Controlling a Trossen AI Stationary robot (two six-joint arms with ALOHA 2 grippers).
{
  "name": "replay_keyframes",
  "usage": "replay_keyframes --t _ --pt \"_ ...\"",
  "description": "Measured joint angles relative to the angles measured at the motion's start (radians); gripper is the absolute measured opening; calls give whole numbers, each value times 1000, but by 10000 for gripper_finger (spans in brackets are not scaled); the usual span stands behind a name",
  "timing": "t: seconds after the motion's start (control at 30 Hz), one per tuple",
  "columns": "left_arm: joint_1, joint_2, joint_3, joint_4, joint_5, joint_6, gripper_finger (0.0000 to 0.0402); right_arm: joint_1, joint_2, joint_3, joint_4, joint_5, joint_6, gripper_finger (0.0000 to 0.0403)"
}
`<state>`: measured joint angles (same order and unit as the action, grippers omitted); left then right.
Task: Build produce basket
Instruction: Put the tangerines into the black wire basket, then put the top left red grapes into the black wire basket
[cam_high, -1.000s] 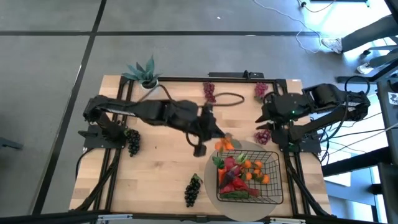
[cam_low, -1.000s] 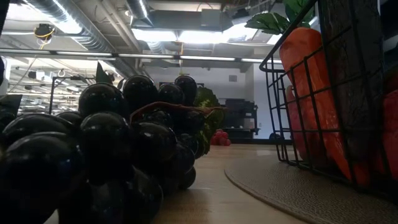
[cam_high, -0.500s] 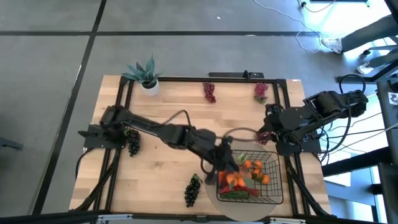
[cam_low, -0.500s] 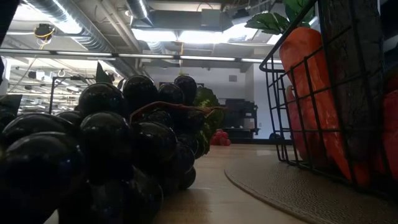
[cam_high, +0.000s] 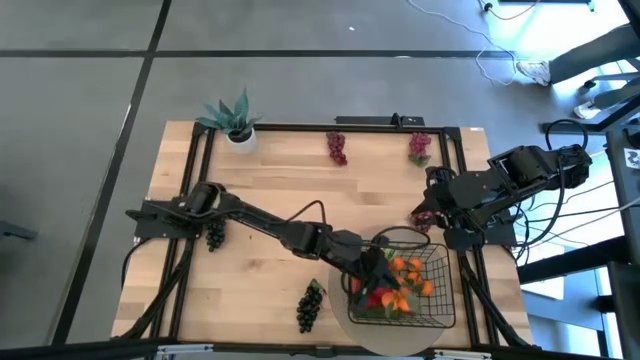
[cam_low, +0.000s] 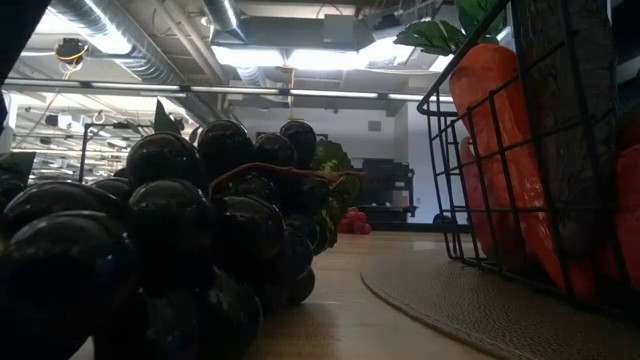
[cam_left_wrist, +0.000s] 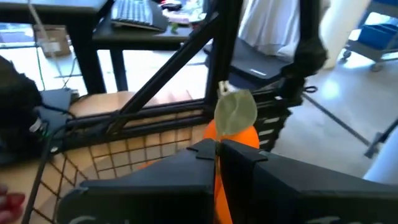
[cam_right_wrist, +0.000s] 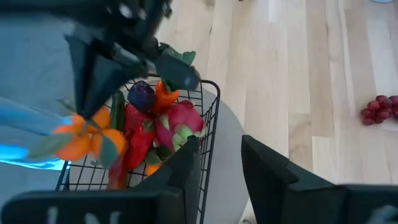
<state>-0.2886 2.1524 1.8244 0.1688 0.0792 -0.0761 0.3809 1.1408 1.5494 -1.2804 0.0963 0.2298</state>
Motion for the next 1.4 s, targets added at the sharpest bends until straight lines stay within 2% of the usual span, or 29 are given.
replay_keyframes --t 0.17,0.23,0.47,0.83,1.27,1.4 --pt "25 24 -1 -3 -36 0 0 0 0 0 0 0 -4 103" --pt "38 43 5 31 -37 0 0 0 0 0 0 0 -11 103" --pt "60 85 0 -1 -35 -51 0 0 0 1 3 0 -32 103" --pt "69 117 0 4 -44 -52 2 0 0 1 4 -2 -33 103" --pt "79 118 0 0 -69 -79 73 0 0 1 4 -3 -32 103" --pt "86 118 0 4 -95 -72 82 0 0 1 4 -3 -32 103"
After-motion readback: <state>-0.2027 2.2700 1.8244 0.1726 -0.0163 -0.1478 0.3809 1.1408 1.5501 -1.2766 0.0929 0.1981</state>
